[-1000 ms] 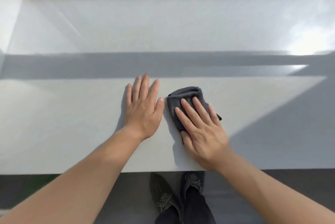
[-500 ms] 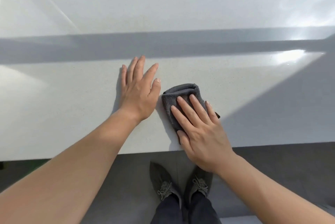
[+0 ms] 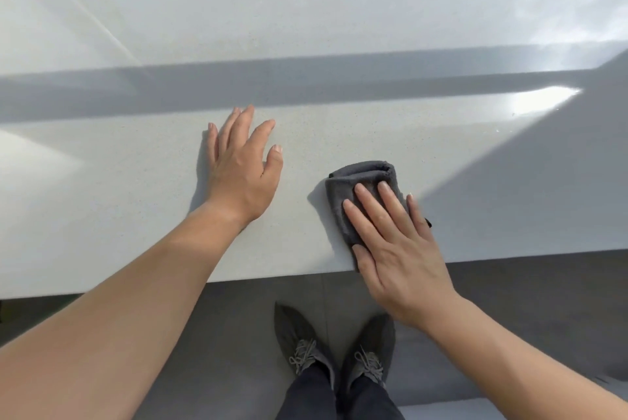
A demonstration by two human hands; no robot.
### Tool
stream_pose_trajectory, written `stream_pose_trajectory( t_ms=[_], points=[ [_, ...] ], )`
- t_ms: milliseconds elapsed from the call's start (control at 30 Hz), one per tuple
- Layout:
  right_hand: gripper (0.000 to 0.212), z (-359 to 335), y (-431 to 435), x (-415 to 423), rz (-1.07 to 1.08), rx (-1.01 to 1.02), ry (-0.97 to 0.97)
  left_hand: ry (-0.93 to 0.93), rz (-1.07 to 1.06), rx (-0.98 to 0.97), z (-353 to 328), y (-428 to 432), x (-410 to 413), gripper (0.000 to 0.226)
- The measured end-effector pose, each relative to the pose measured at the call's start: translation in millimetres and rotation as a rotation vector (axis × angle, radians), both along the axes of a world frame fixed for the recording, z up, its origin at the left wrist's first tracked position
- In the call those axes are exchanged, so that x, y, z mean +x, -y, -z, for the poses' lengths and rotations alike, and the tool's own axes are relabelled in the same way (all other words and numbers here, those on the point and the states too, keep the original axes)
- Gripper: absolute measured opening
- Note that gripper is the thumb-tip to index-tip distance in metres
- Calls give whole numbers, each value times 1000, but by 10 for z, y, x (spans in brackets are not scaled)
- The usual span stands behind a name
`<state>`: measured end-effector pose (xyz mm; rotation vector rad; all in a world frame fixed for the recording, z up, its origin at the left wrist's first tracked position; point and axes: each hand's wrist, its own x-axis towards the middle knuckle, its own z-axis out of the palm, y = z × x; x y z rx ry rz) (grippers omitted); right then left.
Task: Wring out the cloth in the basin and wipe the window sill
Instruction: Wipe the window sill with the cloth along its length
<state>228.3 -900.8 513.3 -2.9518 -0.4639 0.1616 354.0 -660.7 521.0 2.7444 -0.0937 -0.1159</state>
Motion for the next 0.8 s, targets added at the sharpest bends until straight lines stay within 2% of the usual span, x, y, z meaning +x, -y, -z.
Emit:
stream_pose_trajectory(
  t_ms=[100,167,200,300,400,467,533,600,633,733,800],
  points=[
    [62,-18,523,210,307,10,-42,32,19,-98,-21,239,-79,52],
    [64,-34,418,239,440,9,-31,32,48,-153,-29,447,-103,52],
    [65,-37,264,190,414,3,-15,25,62,-159,-28,537,-106,53],
    [64,-39,-45,-81,123,28,-12,-19,87,-114,-13,690,-92,58],
    [61,-50,289,11,-63,42,-4,-37,99,-29,10,689,-120,60],
    [62,-17,615,323,11,13,0,-64,90,3,-9,698,-126,60],
    [66,-10,858,813,241,23,-18,-95,61,42,-27,749,-107,60],
    [67,-4,839,1140,378,49,-36,-97,43,90,-38,799,-96,62],
    [67,6,762,1164,371,54,-15,-94,37,101,-32,821,-92,63],
    [66,-2,577,844,109,46,44,-93,12,87,-17,839,-71,62],
    [66,-40,598,710,-1,37,11,-107,-13,45,-32,847,-36,58]
  ],
)
